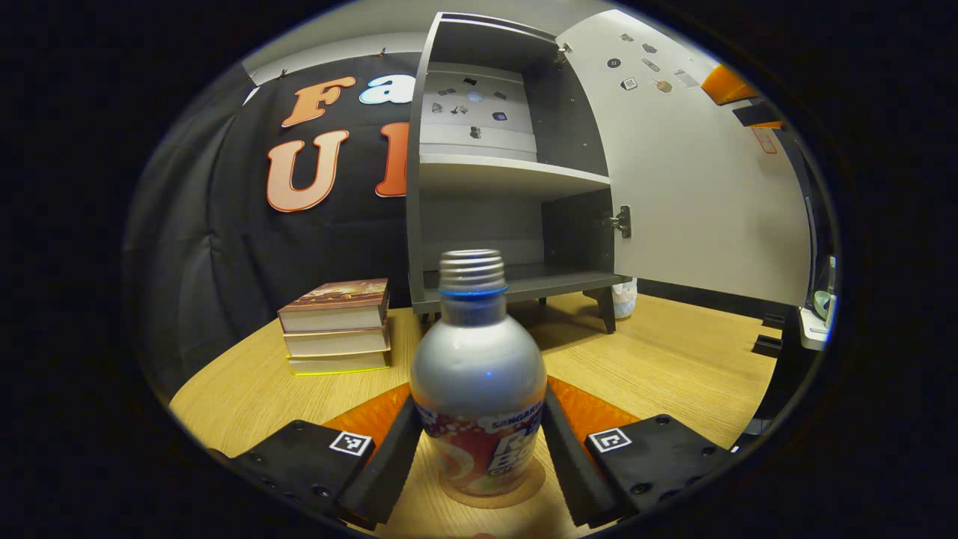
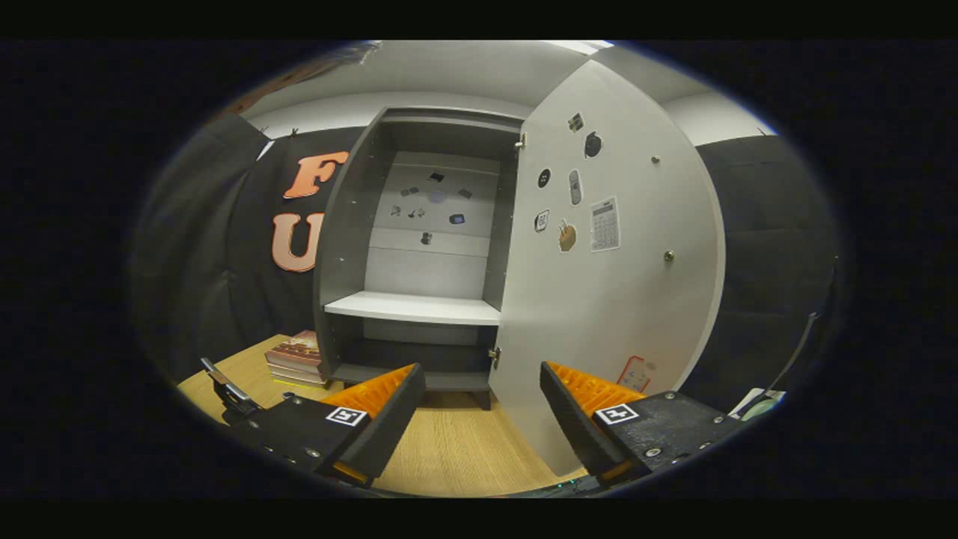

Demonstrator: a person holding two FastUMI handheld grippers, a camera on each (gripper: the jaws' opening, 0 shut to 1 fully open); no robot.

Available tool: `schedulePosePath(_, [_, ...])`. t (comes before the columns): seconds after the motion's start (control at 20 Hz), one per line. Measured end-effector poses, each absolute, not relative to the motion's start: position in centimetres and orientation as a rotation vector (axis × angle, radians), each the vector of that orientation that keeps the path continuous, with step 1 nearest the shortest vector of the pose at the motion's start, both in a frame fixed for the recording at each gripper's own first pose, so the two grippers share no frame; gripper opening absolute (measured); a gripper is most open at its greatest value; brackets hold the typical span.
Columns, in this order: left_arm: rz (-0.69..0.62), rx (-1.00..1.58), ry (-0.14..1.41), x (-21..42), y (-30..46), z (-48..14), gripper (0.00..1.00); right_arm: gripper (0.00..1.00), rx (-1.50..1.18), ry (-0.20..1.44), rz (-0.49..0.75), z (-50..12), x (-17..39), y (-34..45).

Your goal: Open the cabinet door with the right hand, grasp the bottle in the cabinet with the left hand and place it on the coaster, then close the cabinet door with the right hand.

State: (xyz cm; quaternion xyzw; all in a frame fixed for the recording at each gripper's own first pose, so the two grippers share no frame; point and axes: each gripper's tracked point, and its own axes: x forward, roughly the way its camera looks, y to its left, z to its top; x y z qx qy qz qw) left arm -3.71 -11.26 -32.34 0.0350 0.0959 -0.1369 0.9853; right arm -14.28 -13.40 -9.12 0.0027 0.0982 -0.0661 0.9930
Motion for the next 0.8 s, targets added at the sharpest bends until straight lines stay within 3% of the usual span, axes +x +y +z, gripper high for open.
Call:
schedulePosePath(0.35, [-0.271,0.095,0.163,-2.7,-11.9,-29.5,0.92,0.95,-0.016,0.189,-0.123,-8.7,-14.4,-13.9])
schedulePosePath(0.8, [-0.258,0.066,0.060,-0.4,-12.3,-20.0,0.94,0.95,-0.053,0.150,-0.071,-5.2,-15.4,-13.4])
